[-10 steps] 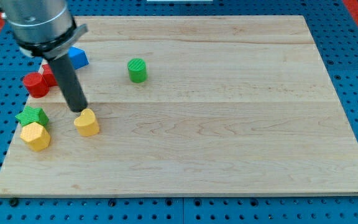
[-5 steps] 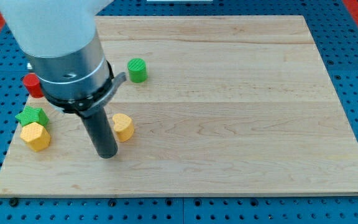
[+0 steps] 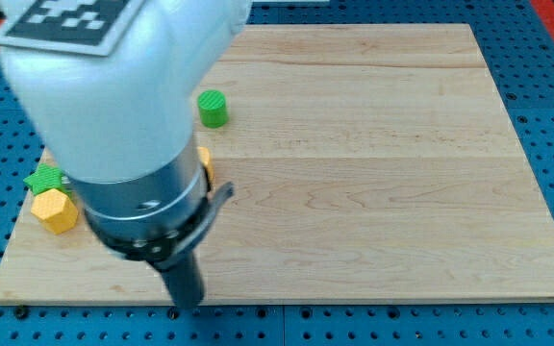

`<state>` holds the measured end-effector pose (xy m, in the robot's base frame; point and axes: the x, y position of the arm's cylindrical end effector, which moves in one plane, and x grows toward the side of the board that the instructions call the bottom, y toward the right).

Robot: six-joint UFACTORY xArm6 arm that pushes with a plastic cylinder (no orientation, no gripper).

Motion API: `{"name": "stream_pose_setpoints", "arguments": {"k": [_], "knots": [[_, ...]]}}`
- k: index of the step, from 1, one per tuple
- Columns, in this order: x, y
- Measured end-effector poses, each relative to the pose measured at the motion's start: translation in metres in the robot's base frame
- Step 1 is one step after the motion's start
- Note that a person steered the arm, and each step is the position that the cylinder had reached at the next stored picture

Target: Place the yellow blocks to the bottom of the green circle

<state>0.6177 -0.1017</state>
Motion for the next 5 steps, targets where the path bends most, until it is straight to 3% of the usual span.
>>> {"name": "stream_pose_setpoints", "arguments": {"k": [1,2,3,4,5], "knots": [[-0.006,-0.104],[-0.037,-0.173],[-0.075,-0.196],[-0.085,-0.193],[-0.087,-0.150]]}}
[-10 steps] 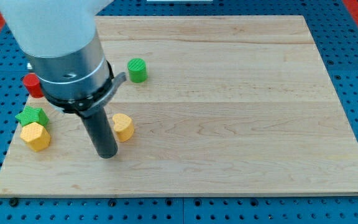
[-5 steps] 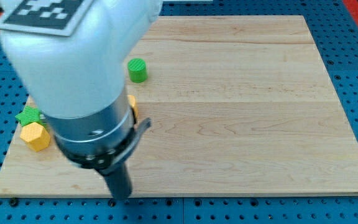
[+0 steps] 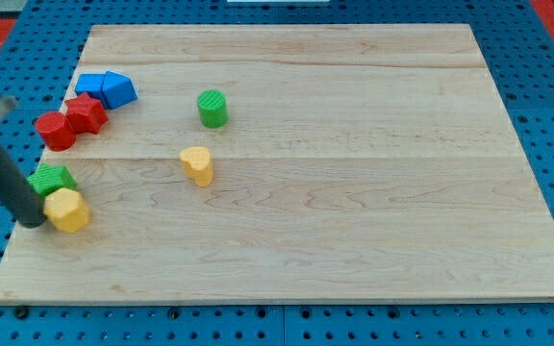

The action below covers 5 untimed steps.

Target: Place the yellow blocks to the bottom of the green circle

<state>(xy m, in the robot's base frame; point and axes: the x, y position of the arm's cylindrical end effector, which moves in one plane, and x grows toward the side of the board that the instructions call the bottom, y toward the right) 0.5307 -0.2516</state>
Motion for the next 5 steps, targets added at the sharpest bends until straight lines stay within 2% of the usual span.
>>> {"name": "stream_pose_setpoints", "arguments": {"k": [5], "knots": [[-0.012,0.132]]}}
